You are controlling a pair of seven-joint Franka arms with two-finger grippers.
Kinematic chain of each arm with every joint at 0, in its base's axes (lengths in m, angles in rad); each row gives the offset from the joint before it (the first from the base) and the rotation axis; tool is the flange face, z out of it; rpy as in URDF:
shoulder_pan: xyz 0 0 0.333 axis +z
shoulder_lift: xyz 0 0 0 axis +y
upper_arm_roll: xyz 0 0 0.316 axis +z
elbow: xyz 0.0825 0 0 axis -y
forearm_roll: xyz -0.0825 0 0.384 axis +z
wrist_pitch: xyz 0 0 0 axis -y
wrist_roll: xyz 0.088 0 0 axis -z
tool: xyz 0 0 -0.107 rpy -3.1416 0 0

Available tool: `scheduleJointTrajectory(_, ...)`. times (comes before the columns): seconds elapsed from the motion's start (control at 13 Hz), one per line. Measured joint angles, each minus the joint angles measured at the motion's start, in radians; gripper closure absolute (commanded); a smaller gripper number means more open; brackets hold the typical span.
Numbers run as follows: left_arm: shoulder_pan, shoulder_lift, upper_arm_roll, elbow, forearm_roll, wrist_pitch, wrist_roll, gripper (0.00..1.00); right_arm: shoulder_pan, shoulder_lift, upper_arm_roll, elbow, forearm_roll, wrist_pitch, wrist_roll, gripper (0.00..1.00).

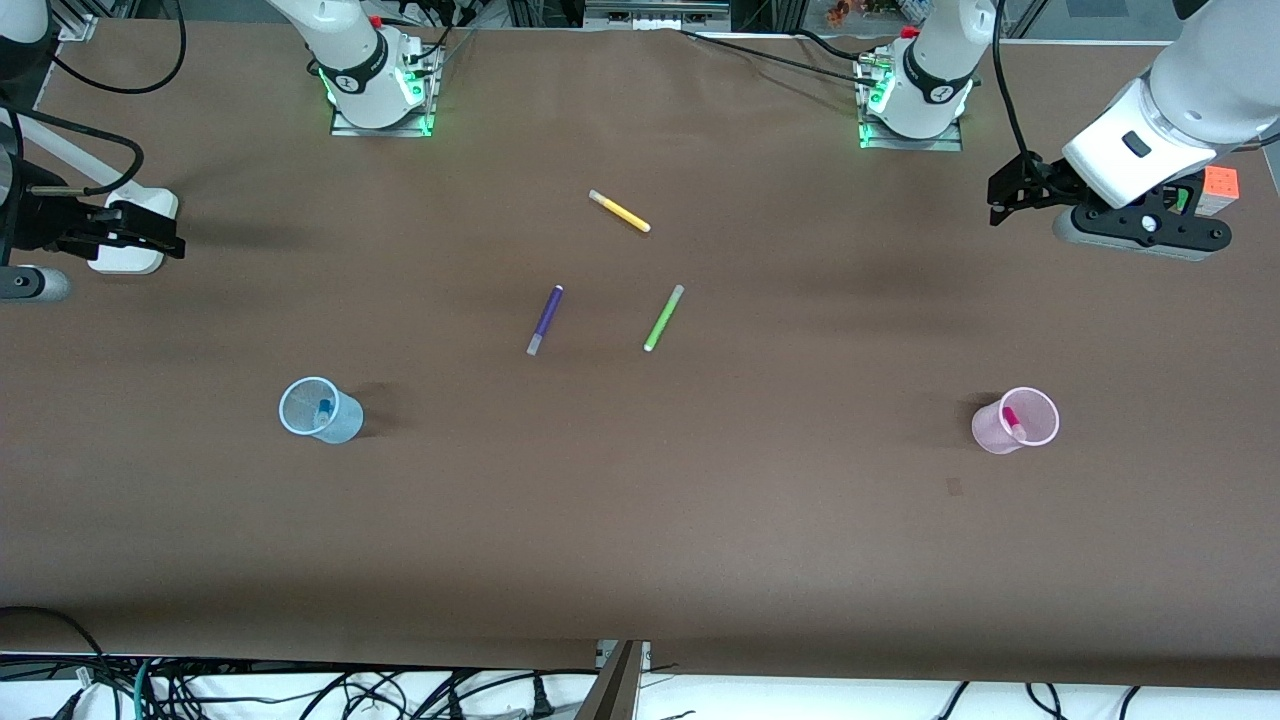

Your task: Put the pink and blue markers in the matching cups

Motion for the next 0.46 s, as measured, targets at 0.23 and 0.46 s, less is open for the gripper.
scheduleJointTrajectory(0.23,0.023,0.001,0.01,0.014,0.0,0.0,0.0,0.0,0.0,0.0,0.0,0.0,0.0,0.002,0.004,0.0)
scheduleJointTrajectory(0.46,0.033,0.011,0.014,0.064,0.0,-0.002,-0.001,0.0,0.001,0.0,0.0,0.0,0.0,0.003,0.004,0.0)
